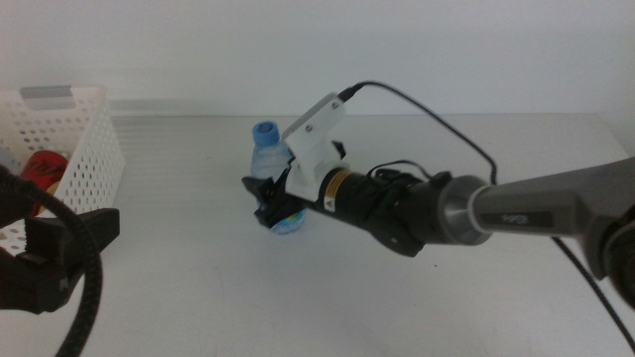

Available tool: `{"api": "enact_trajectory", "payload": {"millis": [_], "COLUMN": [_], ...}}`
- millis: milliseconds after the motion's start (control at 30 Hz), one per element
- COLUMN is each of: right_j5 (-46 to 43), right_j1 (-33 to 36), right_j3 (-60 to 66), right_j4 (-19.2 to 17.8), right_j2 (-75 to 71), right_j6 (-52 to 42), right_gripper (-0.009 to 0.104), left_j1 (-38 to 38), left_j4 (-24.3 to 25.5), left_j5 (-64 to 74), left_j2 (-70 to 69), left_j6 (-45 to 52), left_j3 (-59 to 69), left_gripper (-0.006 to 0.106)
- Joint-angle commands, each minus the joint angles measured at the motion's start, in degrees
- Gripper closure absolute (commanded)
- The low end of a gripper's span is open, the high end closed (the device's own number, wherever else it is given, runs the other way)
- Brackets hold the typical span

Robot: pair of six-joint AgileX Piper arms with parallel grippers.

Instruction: Use arms to grab the bottles and put them into the dustbin to the left of the table.

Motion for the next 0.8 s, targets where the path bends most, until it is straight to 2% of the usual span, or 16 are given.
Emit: {"api": "enact_trajectory", "payload": {"millis": [0,200,333,367,433,533,767], "right_j5": [-6.9,-8.0,-8.0,-7.7,-7.5,-7.4,-7.1], "right_j1": [0.6,1.0,1.0,1.0,1.0,0.4,-0.7], "right_j3": [-3.1,-3.1,-3.0,-1.9,-0.8,2.4,15.9], "right_j4": [0.6,0.5,0.5,0.5,0.5,0.5,0.0], "right_j2": [-3.1,-1.3,-1.3,-1.8,-2.7,-5.3,-17.1], "right_j6": [1.0,1.1,1.1,1.1,1.9,2.4,2.8], "right_gripper": [0.095,0.095,0.086,0.028,0.019,0.016,0.023], "left_j1": [-0.3,-0.3,-0.3,-0.3,-0.3,-0.3,-0.3], "left_j4": [-0.7,-0.7,-0.7,-0.7,-0.7,-0.7,-0.7], "left_j5": [-4.0,-4.0,-4.0,-4.0,-4.0,-4.0,-4.0], "left_j2": [0.1,0.1,0.1,0.1,0.1,0.1,0.1], "left_j6": [-0.9,-0.9,-0.9,-0.9,-0.9,-0.9,-0.9], "left_j3": [-1.6,-1.6,-1.6,-1.6,-1.6,-1.6,-1.6], "left_gripper": [0.014,0.014,0.014,0.014,0.014,0.014,0.014]}}
